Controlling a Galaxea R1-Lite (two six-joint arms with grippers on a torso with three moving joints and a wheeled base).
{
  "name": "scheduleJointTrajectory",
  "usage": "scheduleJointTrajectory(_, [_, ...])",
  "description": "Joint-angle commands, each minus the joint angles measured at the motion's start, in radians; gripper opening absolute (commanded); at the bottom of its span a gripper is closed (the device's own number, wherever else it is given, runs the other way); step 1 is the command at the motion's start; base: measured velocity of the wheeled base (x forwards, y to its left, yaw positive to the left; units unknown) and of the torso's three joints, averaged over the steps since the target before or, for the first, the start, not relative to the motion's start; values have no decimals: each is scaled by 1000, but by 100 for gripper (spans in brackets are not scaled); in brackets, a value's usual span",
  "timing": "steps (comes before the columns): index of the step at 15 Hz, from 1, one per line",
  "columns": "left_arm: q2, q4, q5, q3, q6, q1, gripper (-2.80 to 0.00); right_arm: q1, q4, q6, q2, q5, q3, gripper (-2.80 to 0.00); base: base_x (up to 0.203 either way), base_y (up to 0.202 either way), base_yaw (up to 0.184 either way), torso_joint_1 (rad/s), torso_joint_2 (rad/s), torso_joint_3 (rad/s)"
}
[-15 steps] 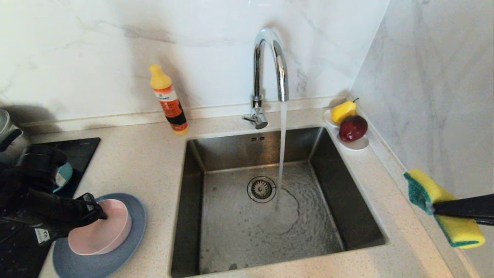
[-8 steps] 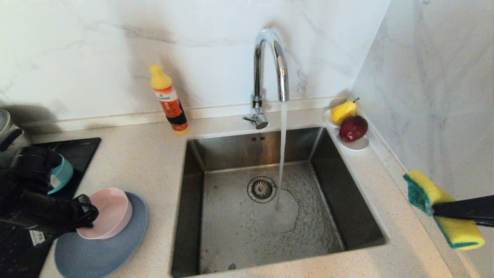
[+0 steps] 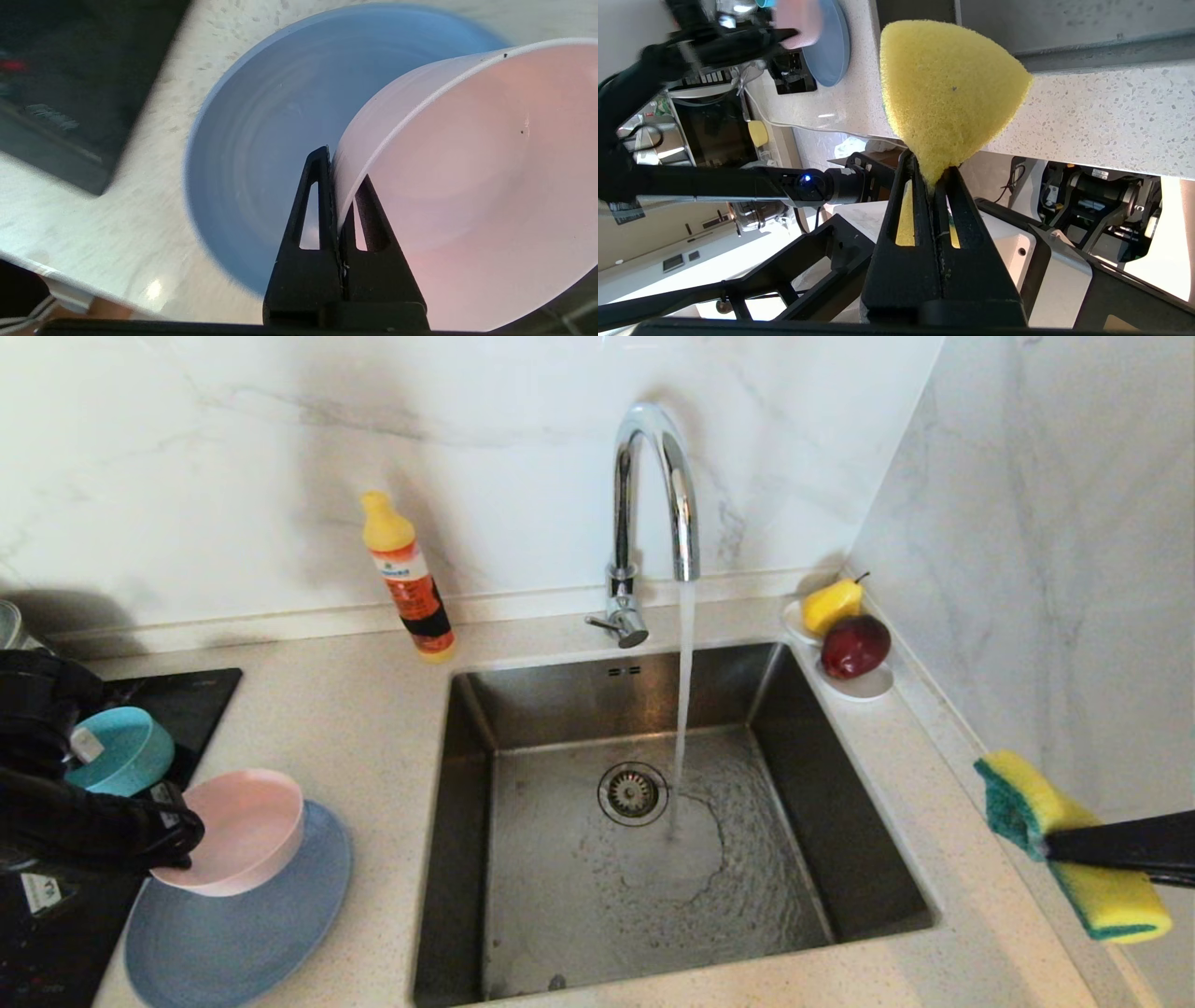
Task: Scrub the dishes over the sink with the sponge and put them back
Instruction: Wash the bowl
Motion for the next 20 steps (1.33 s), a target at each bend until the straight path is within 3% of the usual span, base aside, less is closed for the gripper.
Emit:
scheduleJointTrajectory(1, [-114, 48, -1, -44, 23, 0, -280, 0, 3, 3, 8, 9, 1, -280, 0, 0, 0, 0, 0, 0])
scheduleJointTrajectory(5, [-225, 135, -18, -75, 43, -8, -280, 0, 3, 6, 9, 19, -2, -280, 0, 0, 0, 0, 0, 0])
scheduleJointTrajectory(7, [-293, 165, -87, -77, 43, -42, -280, 0, 3, 6, 8, 19, -2, -280, 0, 0, 0, 0, 0, 0])
scheduleJointTrajectory(9, [-333, 186, -119, -75, 54, -130, -280, 0, 3, 8, 5, 19, -4, -280, 0, 0, 0, 0, 0, 0])
scheduleJointTrajectory(12, [-366, 205, -117, -77, 64, -309, -280, 0, 3, 8, -3, 19, 1, -280, 0, 0, 0, 0, 0, 0])
scheduleJointTrajectory(14, [-360, 206, -71, -75, 65, -452, -280, 0, 3, 9, -3, 19, 1, -280, 0, 0, 0, 0, 0, 0])
scheduleJointTrajectory(16, [-314, 198, 18, -74, 51, -603, -280, -1, 3, 9, -6, 19, -4, -280, 0, 0, 0, 0, 0, 0])
scheduleJointTrajectory(18, [-209, 173, 105, -90, -6, -734, -280, -1, 2, 12, -5, 17, -10, -280, 0, 0, 0, 0, 0, 0])
scheduleJointTrajectory(20, [-107, 142, 149, -139, -65, -829, -280, -1, 3, 14, -6, 17, -10, -280, 0, 0, 0, 0, 0, 0])
